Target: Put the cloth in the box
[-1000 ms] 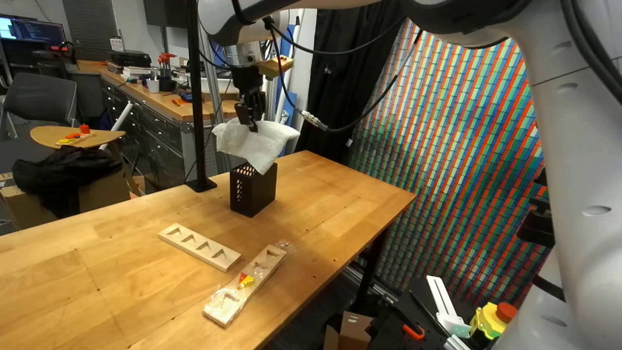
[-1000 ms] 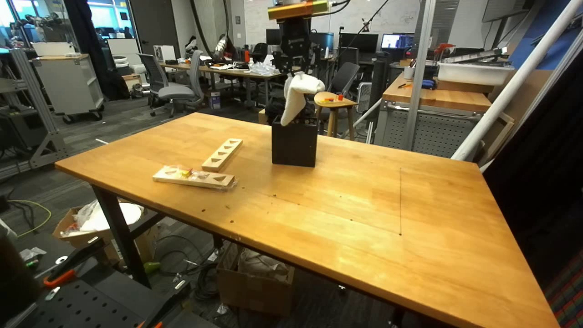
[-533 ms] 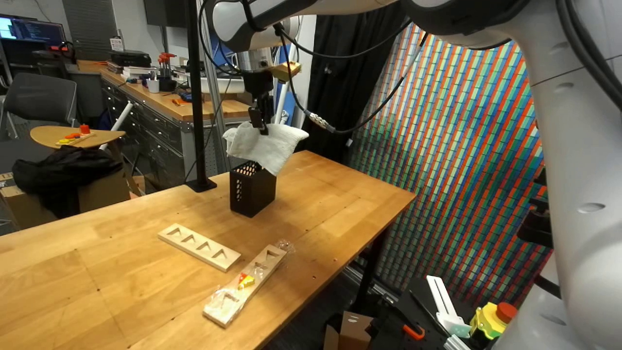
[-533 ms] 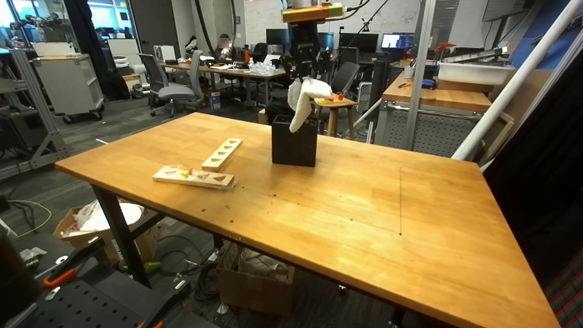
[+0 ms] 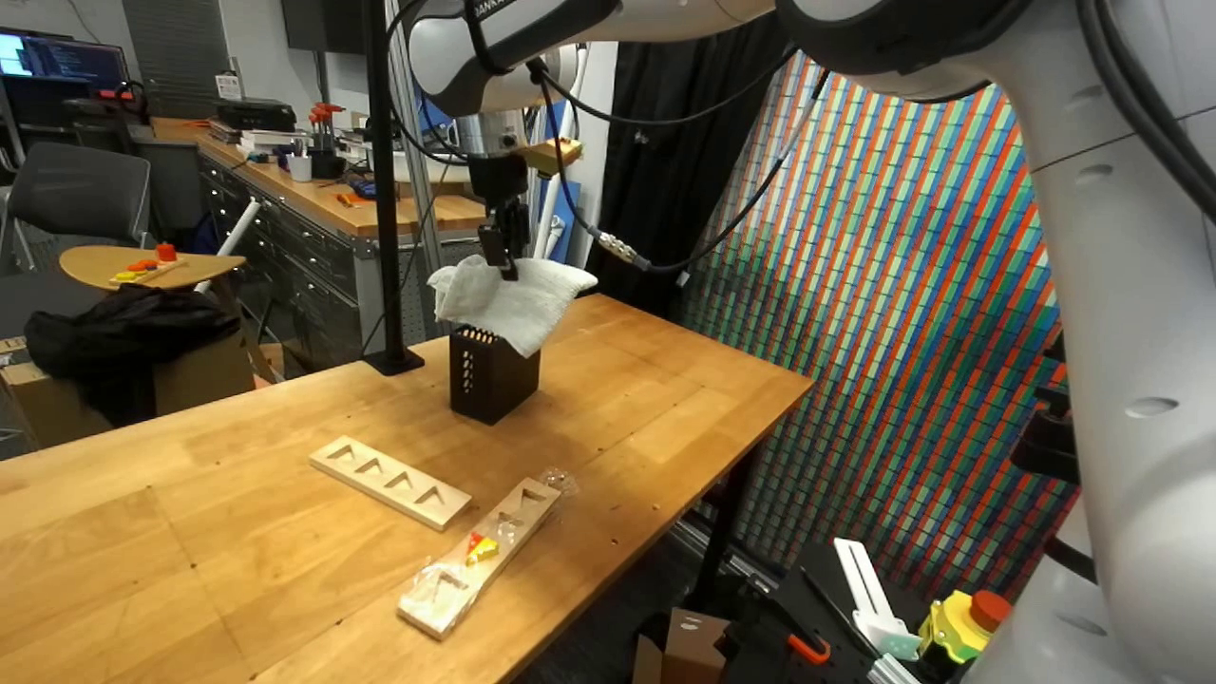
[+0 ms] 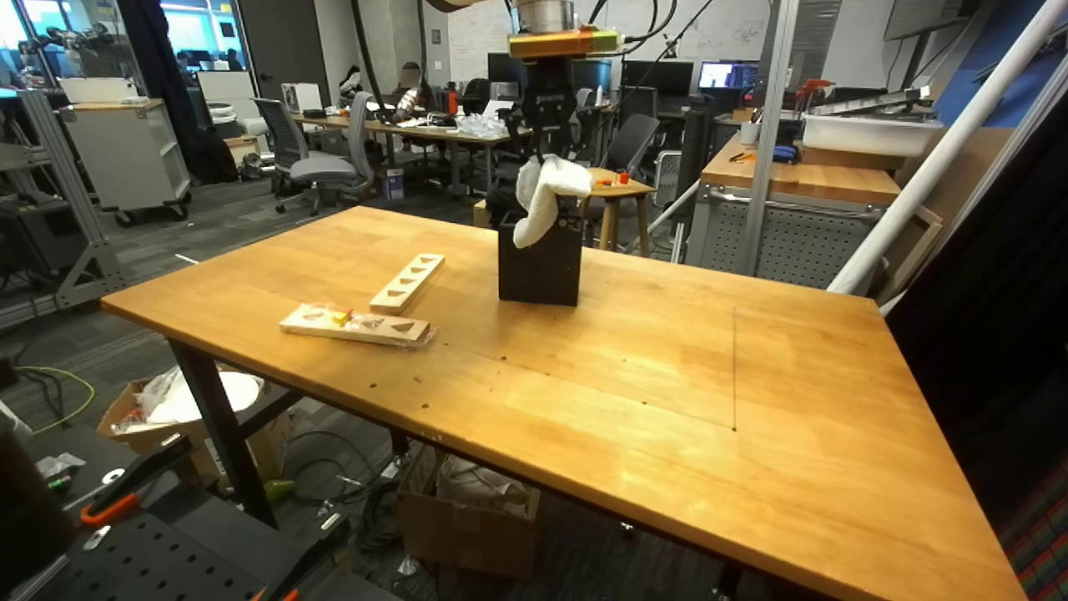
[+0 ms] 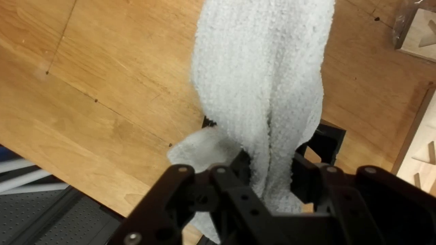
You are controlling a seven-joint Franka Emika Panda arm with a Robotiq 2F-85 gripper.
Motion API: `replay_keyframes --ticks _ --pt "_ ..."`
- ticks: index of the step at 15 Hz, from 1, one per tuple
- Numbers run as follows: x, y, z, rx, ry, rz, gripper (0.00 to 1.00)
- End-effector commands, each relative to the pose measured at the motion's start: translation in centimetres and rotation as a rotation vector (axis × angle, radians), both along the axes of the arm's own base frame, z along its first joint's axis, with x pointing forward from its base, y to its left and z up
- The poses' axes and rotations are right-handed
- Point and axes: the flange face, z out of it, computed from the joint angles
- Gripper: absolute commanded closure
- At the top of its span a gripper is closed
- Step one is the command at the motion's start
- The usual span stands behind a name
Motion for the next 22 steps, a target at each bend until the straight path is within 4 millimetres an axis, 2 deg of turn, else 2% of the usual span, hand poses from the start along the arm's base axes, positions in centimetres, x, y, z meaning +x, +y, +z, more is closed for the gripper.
replay_keyframes --ticks 1,4,7,15,22 --pt "-0.6 -2.4 -1.3 0.064 -0.017 -0.101 0.94" --pt "-0.4 -4.0 -2.0 0.122 -0.074 -0.156 0.94" --pt "0.6 -4.0 -1.9 0.136 -0.151 -0.145 0.94" --pt "1.1 -1.2 -4.8 0.165 -0.128 -0.113 0.94" --pt "0.6 -1.0 -6.8 0.172 -0.073 -0.108 0.94"
